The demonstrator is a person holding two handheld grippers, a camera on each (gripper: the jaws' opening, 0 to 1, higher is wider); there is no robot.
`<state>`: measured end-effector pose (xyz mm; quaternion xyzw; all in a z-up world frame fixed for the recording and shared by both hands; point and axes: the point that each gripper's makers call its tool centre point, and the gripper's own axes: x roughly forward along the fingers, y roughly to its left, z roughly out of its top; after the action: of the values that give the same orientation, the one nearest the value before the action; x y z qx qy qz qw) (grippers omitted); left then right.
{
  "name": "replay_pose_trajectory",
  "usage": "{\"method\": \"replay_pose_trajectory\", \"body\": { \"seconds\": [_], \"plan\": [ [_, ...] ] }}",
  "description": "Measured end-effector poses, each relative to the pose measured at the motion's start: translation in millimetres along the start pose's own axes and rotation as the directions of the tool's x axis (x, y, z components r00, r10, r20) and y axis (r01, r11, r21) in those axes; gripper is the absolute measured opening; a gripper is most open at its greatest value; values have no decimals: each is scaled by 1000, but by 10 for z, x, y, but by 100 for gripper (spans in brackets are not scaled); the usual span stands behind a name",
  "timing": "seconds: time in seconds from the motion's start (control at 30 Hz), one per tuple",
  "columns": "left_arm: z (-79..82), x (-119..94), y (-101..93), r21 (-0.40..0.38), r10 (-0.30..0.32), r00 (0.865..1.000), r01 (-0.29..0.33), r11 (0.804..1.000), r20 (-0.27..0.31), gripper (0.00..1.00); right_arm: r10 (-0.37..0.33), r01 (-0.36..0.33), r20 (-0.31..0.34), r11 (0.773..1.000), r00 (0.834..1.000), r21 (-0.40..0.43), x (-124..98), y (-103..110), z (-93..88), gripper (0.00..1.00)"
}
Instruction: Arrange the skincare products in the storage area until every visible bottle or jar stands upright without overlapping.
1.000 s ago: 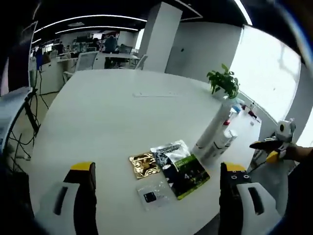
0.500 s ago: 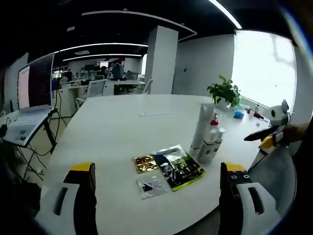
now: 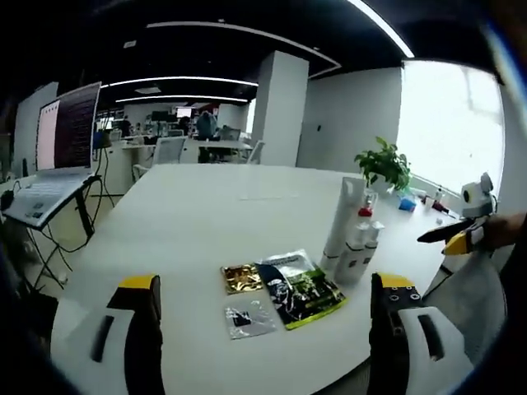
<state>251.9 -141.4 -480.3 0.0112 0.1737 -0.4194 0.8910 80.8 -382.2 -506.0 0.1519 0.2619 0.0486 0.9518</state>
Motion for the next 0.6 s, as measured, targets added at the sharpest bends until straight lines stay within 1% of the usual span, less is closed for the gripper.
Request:
{"method": "replay_pose_trajectory", "body": {
  "seconds": [0.03,0.1,0.13,0.17,0.2,0.27,0.33,0.4,0.43,0.47,0.53,0.6],
  "plan": [
    [-11,9,26,6,-1,1000,1,1000,-6,99,-1,1,0,1000,1000,1,0,0,-1,99],
    [-11,15,-9,2,-22,1000,22,1000,-7,99,-4,4,0,1000,1000,4,1,-5,0,99],
    [13,15,-44,-4,-39,999,39,999,9,99,-4,4,1,1000,1000,5,0,-5,0,99],
    [36,10,-37,5,-41,999,41,999,35,99,-5,5,1,1000,1000,6,-1,-4,1,99],
    [34,15,-24,15,-35,999,35,999,33,99,-7,7,2,1000,1000,7,-3,-6,2,99],
    [2,16,-22,9,-29,999,28,1000,16,99,-12,12,6,1000,1000,9,-5,-13,10,99],
    [4,14,-42,-4,-35,999,35,999,16,99,-18,18,8,1000,1000,10,-6,-26,13,99],
    [5,15,-50,3,-42,999,42,999,23,99,-18,17,9,1000,1000,15,-4,-26,17,99],
    [-9,16,-64,-1,-51,999,51,999,17,99,-18,17,8,1000,1000,16,-3,-26,15,99],
    [-49,22,-69,-12,-50,999,50,999,-8,99,-17,17,8,1000,1000,15,-2,-26,15,99],
    [-36,26,-84,2,-57,998,57,998,0,99,-16,16,6,1000,1000,15,-3,-28,13,99],
    [-47,28,-101,6,-58,998,58,998,-6,99,-18,18,7,1000,1000,16,-6,-32,13,99]
  ]
}}
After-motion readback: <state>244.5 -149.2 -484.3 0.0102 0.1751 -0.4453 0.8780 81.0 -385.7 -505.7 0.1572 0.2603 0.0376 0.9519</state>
